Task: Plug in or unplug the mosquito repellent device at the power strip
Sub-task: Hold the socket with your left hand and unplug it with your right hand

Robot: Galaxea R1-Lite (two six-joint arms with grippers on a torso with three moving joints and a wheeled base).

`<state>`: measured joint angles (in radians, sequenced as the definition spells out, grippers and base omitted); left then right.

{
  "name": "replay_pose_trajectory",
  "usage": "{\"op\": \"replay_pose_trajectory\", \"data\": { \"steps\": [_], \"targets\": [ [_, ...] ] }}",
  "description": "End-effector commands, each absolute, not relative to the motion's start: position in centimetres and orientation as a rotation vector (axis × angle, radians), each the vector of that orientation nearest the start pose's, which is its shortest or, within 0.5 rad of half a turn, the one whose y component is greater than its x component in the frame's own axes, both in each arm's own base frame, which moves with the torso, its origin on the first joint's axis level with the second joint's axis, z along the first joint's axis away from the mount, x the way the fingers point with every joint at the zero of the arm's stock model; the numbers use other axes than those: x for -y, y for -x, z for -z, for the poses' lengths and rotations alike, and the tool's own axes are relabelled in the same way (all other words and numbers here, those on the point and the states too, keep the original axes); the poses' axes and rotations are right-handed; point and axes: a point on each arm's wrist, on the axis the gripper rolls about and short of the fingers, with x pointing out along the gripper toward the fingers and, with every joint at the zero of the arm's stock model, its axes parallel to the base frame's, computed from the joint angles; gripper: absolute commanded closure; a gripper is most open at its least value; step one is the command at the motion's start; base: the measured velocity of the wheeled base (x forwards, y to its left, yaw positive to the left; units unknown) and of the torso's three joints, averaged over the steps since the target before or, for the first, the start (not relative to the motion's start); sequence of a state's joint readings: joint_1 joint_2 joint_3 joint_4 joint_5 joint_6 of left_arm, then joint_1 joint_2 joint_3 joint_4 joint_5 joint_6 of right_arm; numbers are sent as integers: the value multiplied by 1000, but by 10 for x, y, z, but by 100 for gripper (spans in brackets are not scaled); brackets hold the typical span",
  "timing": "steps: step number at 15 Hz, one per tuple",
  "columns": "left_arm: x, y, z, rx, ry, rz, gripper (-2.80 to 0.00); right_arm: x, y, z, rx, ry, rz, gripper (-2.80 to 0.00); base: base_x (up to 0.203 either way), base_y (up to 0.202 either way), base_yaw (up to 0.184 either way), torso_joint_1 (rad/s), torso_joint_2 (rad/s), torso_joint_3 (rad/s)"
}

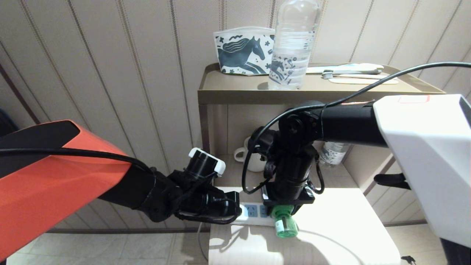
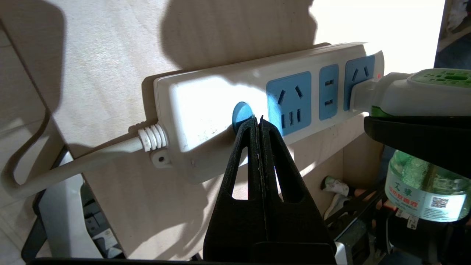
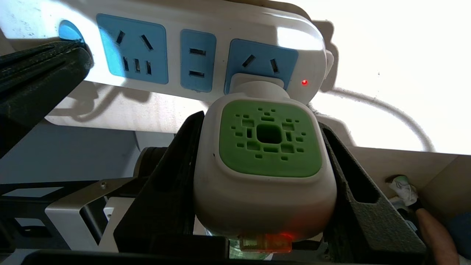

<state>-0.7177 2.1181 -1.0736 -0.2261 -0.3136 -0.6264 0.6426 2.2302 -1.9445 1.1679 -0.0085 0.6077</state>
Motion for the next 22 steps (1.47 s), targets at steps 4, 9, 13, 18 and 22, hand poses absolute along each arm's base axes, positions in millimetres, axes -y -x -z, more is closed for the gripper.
{"op": "replay_pose_trajectory", "data": {
  "steps": [4,9,13,18,22],
  "targets": [
    [256,-278,-63,-1123,362,669,0,-230,-307,-163,-1462,-30,-76,0,0,0,0,0,0,0],
    [260,-273,-61,-1121,340,661,0,-229,-305,-168,-1450,-35,-85,0,0,0,0,0,0,0],
    [261,-272,-60,-1116,337,662,0,-228,-303,-173,-1437,-42,-93,0,0,0,0,0,0,0],
    [262,-272,-59,-1116,335,663,0,-230,-303,-178,-1400,-56,-113,0,0,0,0,0,0,0],
    [263,-271,-58,-1120,331,663,0,-231,-302,-181,-1383,-62,-126,0,0,0,0,0,0,0]
  ]
}}
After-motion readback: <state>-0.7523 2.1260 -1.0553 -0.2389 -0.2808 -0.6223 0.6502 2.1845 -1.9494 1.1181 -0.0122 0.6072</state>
